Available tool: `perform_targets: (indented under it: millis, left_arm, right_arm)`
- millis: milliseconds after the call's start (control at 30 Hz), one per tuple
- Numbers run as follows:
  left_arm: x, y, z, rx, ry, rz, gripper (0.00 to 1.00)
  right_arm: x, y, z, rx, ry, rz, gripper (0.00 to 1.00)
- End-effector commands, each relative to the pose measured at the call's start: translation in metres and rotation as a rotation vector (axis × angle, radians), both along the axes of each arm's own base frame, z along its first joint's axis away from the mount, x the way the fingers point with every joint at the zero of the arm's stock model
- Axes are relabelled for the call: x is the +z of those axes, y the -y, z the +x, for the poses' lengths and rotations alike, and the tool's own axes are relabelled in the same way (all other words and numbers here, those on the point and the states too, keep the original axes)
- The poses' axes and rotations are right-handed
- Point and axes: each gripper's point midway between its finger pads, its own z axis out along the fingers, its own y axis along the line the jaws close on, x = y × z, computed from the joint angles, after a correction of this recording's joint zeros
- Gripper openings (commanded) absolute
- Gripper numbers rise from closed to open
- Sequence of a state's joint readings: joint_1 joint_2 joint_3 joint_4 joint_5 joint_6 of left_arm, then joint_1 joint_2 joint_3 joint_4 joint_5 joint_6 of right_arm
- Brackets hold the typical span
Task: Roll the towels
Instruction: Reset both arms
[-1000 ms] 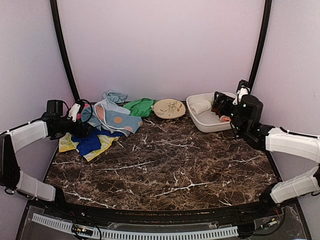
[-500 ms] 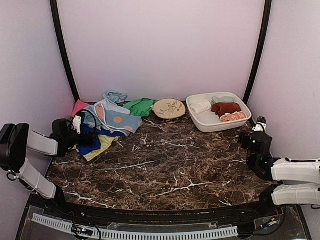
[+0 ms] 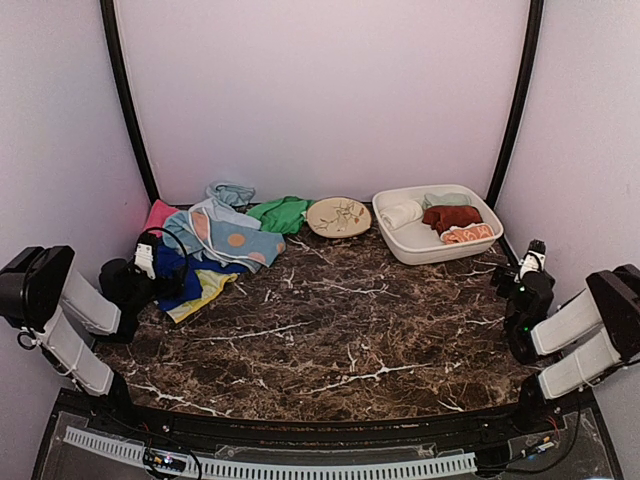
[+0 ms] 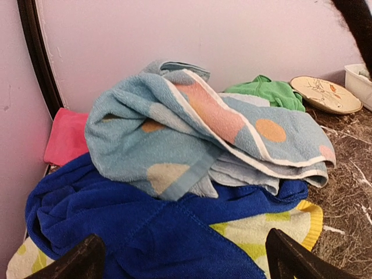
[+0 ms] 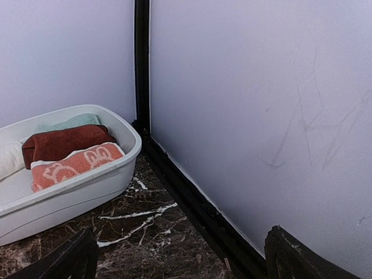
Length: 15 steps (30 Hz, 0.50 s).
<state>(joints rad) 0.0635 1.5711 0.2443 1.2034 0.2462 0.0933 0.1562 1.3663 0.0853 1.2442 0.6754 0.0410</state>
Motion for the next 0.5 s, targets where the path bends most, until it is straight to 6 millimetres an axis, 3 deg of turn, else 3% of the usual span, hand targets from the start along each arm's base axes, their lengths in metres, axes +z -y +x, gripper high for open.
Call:
perform_targets:
  millis: [0, 200, 467]
  left_arm:
    - [0.024, -0.006, 0.007, 0.027, 0.091, -0.003, 0.99]
    - [0.024, -0.008, 0.008, 0.043, 0.090, -0.005, 0.99]
    - [0.024, -0.009, 0.008, 0.045, 0.089, -0.002, 0.99]
  right_arm:
    - [0.019, -0.019, 0.028, 0.190, 0.104, 0.006, 1.00]
    - [0.010, -0.029, 0.048, 0.281, 0.055, -0.003, 1.00]
    - [0.008, -0.028, 0.048, 0.278, 0.045, 0.002, 1.00]
